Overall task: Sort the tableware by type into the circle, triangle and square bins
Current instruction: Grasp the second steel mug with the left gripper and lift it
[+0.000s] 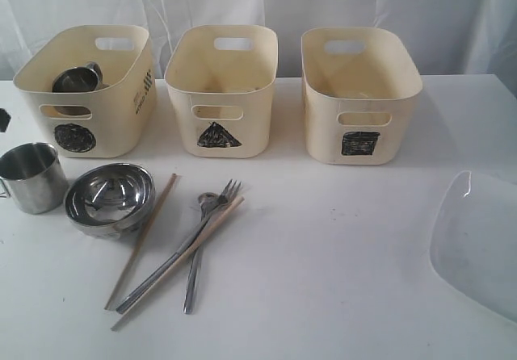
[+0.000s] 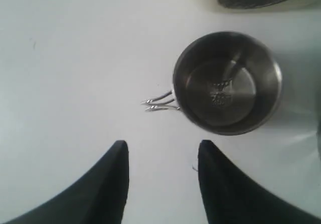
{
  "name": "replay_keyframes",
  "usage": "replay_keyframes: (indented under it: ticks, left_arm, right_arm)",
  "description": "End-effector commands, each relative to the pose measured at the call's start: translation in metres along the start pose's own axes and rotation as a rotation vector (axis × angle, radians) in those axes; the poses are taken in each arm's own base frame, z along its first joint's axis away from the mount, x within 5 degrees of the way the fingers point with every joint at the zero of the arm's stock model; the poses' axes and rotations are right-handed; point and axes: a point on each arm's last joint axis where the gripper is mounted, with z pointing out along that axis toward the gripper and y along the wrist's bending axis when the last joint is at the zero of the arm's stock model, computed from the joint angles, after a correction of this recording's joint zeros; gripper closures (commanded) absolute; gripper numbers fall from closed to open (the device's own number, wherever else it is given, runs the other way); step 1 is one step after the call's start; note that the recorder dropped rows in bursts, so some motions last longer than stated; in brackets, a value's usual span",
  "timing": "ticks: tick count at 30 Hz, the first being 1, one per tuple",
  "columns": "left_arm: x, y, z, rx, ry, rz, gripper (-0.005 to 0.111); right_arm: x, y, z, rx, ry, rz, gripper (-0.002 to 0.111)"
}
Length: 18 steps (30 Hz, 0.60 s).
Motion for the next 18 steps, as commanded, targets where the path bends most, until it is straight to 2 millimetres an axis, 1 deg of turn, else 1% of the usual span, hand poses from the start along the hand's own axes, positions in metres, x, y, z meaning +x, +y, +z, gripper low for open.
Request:
replay_keyframes:
  ticks: [1,3,5,9,10,15,18]
  left_arm:
    - [0.020,0.018,0.003,-0.036,-0.036,-0.075,0.058]
    - [0.020,0.025,0.007,-0.051,-0.041,-0.068,0.058]
    - [0.016,0.029,0.011,-0.057,-0.087,-0.073,0.054]
    - [0.007,0.026,0.024,-0.022,-0.171,-0.123,0.032]
    - [0.006,0.025,0.029,-0.014,-0.171,-0.133,0.029]
    - [0.010,0.020,0.058,0.014,-0.103,-0.156,0.028]
    - [0.008,0.018,0.066,0.038,-0.120,-0.204,0.028]
  right_arm:
    - [-0.002,0.001,0.000,-0.009,-0.008,-0.007,0.108]
    - [-0.002,0.001,0.000,-0.009,-0.008,-0.007,0.108]
    - [-0.002,0.001,0.000,-0.009,-0.008,-0.007,0.108]
    - [-0.002,0.001,0.000,-0.009,-0.008,-0.007,0.108]
    - [-0.002,0.001,0.000,-0.009,-0.008,-0.007,0.108]
    - [-0.002,0.001,0.000,-0.009,-0.008,-0.007,0.108]
    - [-0.002,0.001,0.000,-0.009,-0.008,-0.007,0.108]
